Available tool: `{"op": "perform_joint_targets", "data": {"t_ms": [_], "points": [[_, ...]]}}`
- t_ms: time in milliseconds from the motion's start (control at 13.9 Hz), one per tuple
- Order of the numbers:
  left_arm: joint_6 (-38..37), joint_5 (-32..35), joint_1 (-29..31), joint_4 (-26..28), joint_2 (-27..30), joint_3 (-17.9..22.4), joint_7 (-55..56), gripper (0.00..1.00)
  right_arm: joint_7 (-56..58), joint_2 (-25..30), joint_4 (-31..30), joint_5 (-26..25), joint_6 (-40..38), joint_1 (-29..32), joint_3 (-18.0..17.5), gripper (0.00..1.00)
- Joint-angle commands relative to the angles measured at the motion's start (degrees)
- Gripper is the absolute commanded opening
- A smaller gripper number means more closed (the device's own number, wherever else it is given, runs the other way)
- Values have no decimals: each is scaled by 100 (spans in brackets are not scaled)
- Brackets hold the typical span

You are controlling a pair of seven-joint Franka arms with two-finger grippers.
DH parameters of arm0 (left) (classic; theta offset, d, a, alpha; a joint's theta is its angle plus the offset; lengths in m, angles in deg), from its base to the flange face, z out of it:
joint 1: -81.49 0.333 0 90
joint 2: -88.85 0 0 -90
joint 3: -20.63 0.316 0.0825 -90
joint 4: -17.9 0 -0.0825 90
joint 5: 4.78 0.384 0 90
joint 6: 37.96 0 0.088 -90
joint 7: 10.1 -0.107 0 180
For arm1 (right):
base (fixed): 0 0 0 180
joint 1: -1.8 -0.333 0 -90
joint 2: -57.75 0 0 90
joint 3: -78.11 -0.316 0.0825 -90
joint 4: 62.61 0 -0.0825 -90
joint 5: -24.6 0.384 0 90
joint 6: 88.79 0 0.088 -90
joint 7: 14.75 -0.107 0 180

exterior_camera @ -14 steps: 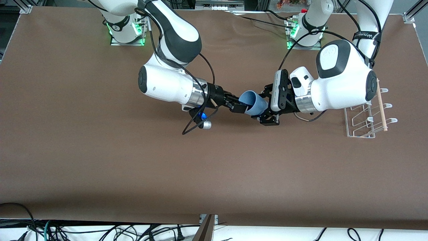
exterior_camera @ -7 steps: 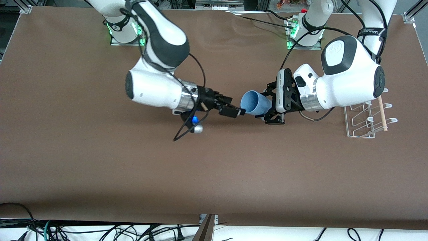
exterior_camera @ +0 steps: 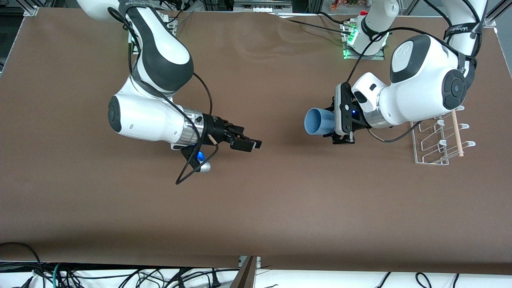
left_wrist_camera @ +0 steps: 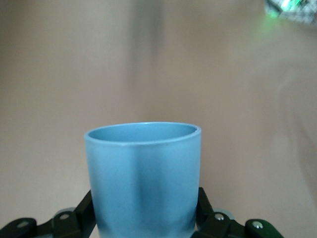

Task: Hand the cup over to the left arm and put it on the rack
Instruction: 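Open the right gripper and withdraw while the left gripper holds the cup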

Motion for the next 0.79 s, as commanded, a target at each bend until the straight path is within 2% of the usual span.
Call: {"op": "perform_joint_targets", "data": {"t_ms": [0, 216, 505, 721], "points": [[-328, 994, -40, -83, 27, -26, 572, 5, 237, 225, -67, -1054, -658, 286, -22, 100], [-469, 2269, -93, 5, -8, -61, 872, 5, 1176, 410, -120, -2022, -1537, 532, 276, 100], [-907, 3877, -198, 93, -280, -70, 1406, 5, 2478, 927, -541, -3648, -1768, 927, 338, 100], [-1959, 5143, -549, 303, -499, -70, 2074, 4, 3469, 1358, -840, -4212, -1820, 1288, 338, 100]]}}
